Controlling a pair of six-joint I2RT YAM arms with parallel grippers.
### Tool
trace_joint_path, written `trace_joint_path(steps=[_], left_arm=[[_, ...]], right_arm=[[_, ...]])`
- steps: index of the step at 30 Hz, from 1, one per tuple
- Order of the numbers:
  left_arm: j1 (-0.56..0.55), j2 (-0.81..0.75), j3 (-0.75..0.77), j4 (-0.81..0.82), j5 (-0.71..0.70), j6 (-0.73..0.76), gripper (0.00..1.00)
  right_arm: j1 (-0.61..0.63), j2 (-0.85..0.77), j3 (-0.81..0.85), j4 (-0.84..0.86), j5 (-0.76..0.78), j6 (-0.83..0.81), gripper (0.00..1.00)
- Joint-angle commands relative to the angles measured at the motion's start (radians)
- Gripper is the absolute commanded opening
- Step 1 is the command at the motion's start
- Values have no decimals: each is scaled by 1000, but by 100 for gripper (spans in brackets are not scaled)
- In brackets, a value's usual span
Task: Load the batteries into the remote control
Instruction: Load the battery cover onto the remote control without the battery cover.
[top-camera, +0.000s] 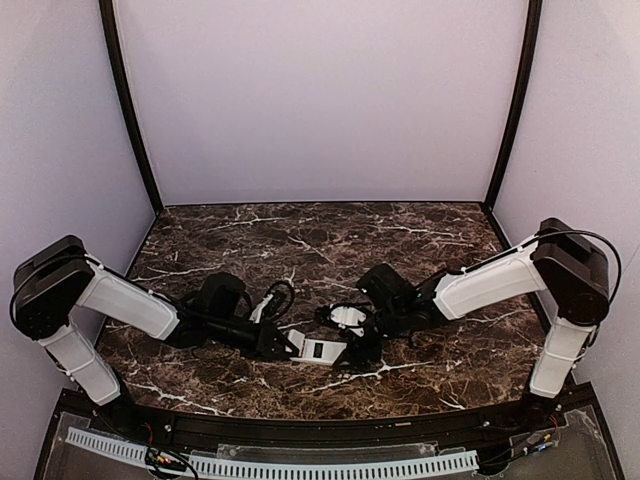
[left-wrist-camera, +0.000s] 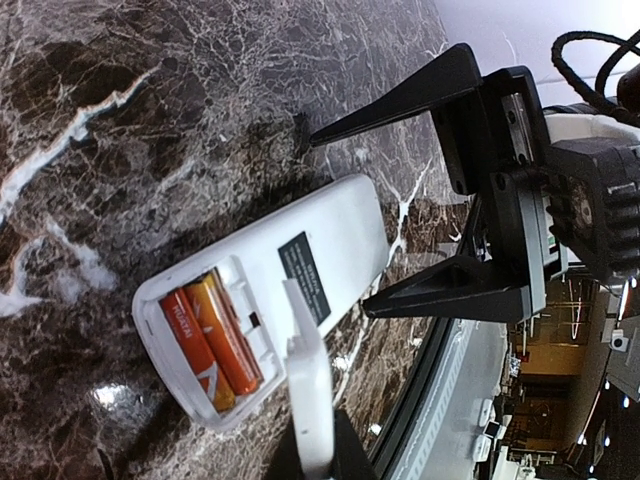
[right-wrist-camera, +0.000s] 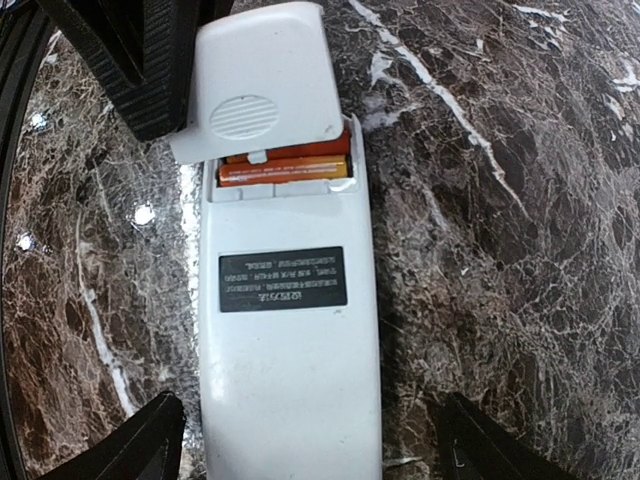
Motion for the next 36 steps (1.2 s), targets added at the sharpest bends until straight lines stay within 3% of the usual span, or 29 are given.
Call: trace_joint_path(steps=[1,20,36], left_arm=[[3,25,25,-4,1,-16,0],[3,89,30,32,17,-53,0],[4,93,46,-93,-55,-73,0]], right_arm=[[16,30,25,0,28,-16,86],[32,68,47,-36,53,-18,77],[47,80,63,-62,62,-14,70]])
